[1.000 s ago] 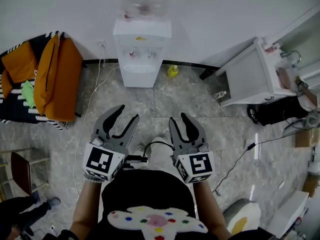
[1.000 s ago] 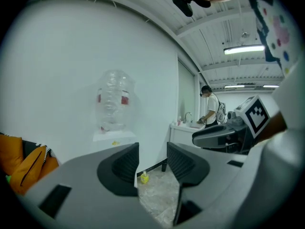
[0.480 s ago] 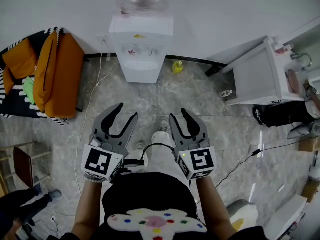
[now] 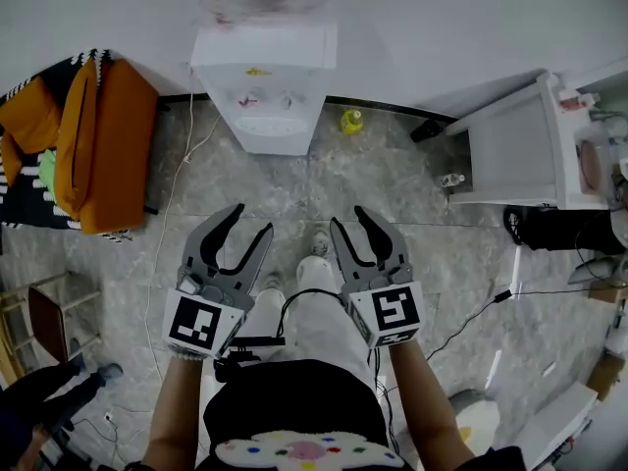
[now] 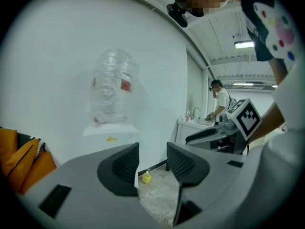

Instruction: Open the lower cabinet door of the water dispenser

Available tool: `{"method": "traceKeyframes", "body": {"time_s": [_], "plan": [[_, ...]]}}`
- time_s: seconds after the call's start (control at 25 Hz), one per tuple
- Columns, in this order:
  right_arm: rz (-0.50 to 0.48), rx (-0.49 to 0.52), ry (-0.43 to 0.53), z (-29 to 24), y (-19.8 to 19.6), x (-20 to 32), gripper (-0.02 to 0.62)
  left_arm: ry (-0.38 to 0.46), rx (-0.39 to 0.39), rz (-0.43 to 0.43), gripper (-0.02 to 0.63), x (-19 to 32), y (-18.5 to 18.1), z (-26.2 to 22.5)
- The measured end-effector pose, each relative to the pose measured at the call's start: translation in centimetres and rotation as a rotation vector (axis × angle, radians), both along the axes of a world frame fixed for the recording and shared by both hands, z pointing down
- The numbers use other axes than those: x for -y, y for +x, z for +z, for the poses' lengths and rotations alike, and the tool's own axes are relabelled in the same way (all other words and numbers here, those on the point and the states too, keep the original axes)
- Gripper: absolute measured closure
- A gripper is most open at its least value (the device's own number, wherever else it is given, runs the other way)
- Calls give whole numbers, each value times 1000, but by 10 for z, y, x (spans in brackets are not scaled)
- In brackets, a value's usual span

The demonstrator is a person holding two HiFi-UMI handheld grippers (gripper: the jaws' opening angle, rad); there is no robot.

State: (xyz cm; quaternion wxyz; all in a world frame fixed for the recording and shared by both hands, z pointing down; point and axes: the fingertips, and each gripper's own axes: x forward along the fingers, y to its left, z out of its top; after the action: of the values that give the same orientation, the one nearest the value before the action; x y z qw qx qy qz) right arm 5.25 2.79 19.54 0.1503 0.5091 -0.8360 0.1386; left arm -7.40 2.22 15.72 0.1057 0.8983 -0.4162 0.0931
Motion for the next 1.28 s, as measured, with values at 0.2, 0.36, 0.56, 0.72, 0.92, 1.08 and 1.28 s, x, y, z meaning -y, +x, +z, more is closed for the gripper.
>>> {"method": "traceKeyframes", "body": {"time_s": [0.2, 0.36, 0.56, 0.72, 0.92, 1.08, 1.28], "plan": [[-21, -15, -46, 33, 10, 23, 453, -11, 13, -14, 427, 21, 10, 21], [-40, -14, -35, 55, 15, 45, 449, -28, 15, -40, 428, 40, 17, 43], [-59, -22, -41, 87, 23, 69, 448, -57, 33, -65, 428, 56, 24, 77], [-67, -29, -42, 116, 31, 89, 448, -65, 38, -73, 428, 68, 34, 105], [-80, -34, -52, 156, 39, 105, 443, -76, 33, -72, 428, 80, 48, 140], [-92, -44, -71, 194, 42, 114, 439, -86, 37, -70, 428, 91, 56, 170], [-108, -58, -95, 239, 48, 125, 435, -100, 48, -80, 428, 104, 65, 205]]}}
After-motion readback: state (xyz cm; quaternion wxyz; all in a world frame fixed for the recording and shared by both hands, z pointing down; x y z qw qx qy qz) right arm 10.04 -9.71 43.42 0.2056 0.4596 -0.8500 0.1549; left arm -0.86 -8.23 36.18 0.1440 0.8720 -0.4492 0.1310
